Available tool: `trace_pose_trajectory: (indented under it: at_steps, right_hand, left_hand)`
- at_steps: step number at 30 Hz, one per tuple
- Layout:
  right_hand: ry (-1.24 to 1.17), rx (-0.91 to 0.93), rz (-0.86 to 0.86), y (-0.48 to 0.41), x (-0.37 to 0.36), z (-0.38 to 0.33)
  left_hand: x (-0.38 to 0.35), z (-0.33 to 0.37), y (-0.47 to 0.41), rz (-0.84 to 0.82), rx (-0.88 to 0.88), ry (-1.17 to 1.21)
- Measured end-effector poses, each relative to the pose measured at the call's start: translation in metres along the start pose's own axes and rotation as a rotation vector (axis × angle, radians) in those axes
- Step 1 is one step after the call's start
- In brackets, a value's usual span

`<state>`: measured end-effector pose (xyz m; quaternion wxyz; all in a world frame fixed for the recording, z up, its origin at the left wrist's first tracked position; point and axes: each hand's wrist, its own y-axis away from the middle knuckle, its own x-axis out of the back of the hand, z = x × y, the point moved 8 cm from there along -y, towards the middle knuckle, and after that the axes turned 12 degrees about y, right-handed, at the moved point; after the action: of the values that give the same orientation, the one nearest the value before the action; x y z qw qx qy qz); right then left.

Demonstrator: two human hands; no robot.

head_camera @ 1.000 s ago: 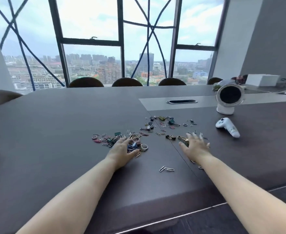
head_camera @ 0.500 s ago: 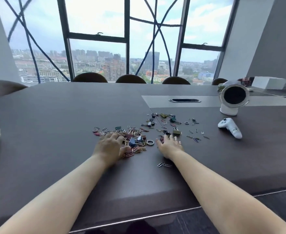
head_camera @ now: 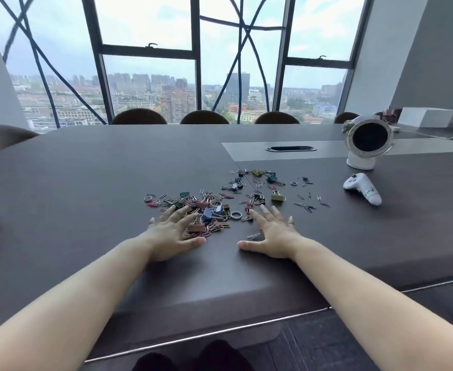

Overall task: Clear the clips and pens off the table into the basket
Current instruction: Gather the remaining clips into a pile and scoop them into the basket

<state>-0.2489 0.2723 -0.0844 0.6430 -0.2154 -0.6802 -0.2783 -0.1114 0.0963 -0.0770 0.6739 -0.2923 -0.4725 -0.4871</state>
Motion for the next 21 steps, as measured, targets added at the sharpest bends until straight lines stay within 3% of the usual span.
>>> trace_pose_trajectory:
  at_steps: [2,6,14,18,21]
  right_hand:
    - [0.0,-0.062,0.017,-0.019,0.004,0.005]
    - [0.012,-0.166,0.045,-0.063,0.01,0.016]
    - [-0.024,-0.208,0.063,-0.117,0.015,0.024]
    - [-0.08,-0.084,0.295,-0.105,0.036,0.019]
    - [-0.105,-0.256,0.413,-0.092,0.049,0.068]
  left_hand:
    - [-0.008,-0.007,-0.007,-0.044,0.049,-0.005]
    - [-0.001,-0.007,-0.039,0.055,0.088,-0.002]
    - [0.009,-0.008,-0.101,0.169,0.151,0.075]
    - [0.013,-0.003,-0.107,0.23,0.099,0.06]
    - [0.012,-0.002,-0.104,0.219,0.033,0.09]
